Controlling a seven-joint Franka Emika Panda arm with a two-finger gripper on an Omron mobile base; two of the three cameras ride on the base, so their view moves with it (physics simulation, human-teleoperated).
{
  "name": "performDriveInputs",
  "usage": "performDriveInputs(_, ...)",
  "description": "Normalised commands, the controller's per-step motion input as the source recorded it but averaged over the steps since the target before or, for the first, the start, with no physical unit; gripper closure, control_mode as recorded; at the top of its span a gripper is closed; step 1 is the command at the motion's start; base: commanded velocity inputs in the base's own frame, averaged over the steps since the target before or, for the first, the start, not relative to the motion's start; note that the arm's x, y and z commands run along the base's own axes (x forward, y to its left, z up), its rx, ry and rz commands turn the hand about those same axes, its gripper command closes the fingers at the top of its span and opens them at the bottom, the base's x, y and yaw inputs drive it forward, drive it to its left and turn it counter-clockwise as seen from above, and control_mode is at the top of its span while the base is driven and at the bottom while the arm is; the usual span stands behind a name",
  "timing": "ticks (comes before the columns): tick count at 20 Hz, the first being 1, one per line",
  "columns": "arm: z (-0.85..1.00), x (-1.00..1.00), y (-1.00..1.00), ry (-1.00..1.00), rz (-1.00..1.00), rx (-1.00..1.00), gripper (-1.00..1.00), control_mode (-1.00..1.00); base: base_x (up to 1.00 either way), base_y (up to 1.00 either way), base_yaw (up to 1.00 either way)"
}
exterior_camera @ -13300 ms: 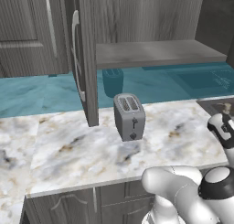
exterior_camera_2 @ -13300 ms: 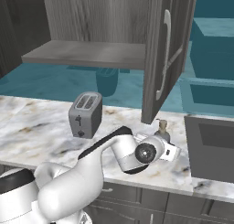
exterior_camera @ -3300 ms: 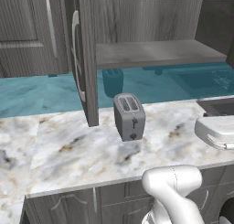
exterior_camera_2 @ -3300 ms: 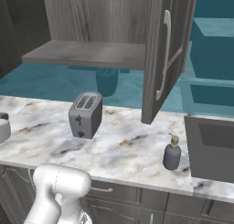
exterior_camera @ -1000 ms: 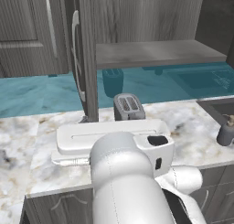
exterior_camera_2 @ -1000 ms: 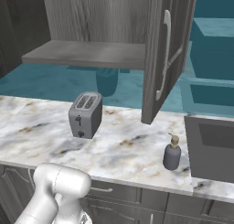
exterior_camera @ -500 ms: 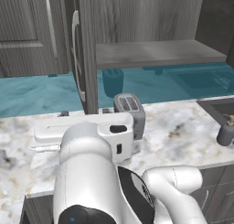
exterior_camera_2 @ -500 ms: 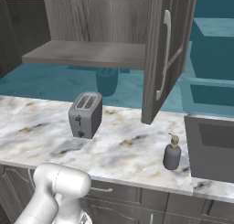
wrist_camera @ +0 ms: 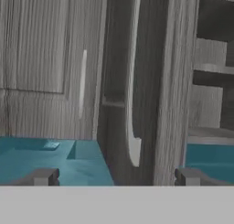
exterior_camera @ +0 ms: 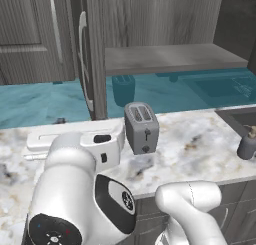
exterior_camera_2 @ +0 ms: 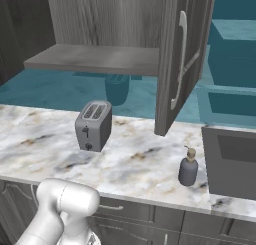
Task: Open the cabinet. Pick the soap dispenser and place it next to the sink. Then close the cabinet.
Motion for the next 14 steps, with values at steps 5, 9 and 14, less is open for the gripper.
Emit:
performDriveInputs(5,0.00,0.00,0.38,-0.12,-0.27,-0.09,-1.00,-1.00,0.00,0.00,0.00)
performDriveInputs(9,0.00,0.00,0.48,-0.16,-0.36,-0.05,-1.00,-1.00,0.00,0.00,0.00)
performDriveInputs(14,0.00,0.00,0.22,-0.09,-0.38,0.00,-1.00,-1.00,0.00,0.00,0.00)
